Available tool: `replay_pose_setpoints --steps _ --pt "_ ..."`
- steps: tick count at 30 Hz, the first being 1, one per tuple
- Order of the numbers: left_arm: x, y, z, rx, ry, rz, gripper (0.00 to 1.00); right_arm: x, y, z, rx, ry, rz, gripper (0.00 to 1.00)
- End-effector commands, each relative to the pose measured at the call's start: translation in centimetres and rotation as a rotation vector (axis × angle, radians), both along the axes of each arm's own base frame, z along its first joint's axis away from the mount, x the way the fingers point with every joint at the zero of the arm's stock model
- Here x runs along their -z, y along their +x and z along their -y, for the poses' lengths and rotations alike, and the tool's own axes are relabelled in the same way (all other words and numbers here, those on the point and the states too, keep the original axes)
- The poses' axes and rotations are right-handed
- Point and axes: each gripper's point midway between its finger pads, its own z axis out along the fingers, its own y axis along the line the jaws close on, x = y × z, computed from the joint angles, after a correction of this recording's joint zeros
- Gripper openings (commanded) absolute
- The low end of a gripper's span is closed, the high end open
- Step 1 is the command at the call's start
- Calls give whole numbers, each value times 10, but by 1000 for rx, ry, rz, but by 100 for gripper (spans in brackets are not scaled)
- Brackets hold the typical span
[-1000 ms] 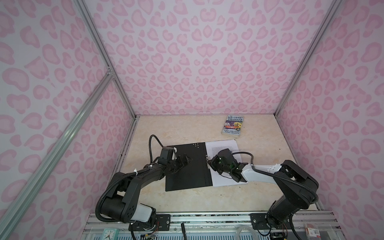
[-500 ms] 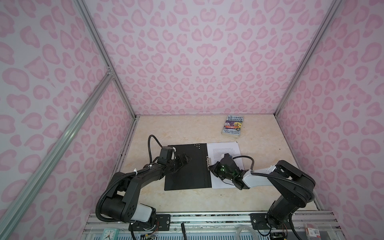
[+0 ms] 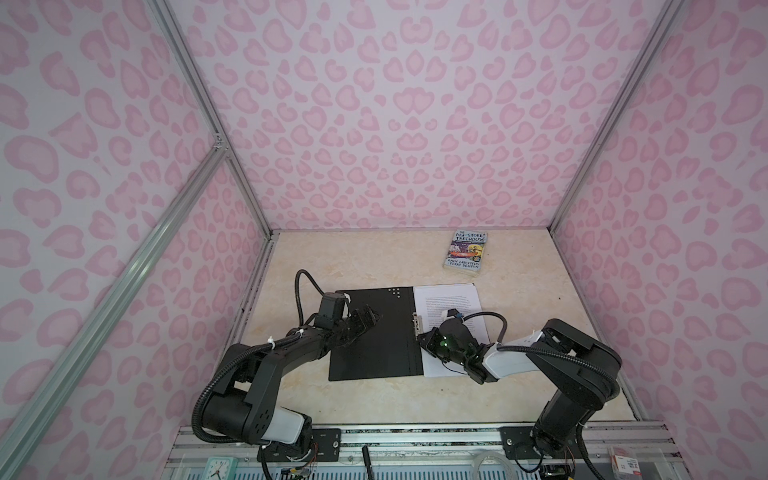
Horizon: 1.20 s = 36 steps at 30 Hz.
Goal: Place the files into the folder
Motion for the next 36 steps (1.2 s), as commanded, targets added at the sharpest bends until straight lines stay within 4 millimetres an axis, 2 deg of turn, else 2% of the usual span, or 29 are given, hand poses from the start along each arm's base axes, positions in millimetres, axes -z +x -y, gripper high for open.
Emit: replay_pose_setpoints --steps 1,11,20,22,29,36 --pt "23 -16 -17 -42 86 -96 99 60 -33 59 60 -312 -176 0" --pt "24 -15 -19 -48 91 -99 99 72 -40 69 75 -375 -192 0" --pt "26 -16 -18 -47 83 -103 99 76 -39 48 21 -374 -198 0" --pt "25 -15 -18 -47 80 -101 99 71 -36 40 -7 -369 -190 0" --pt "27 -15 -17 -45 77 -105 99 45 -18 -7 -143 -206 -106 0" --pt "27 -16 -18 -50 81 -106 99 24 -10 -19 -171 -154 -51 0"
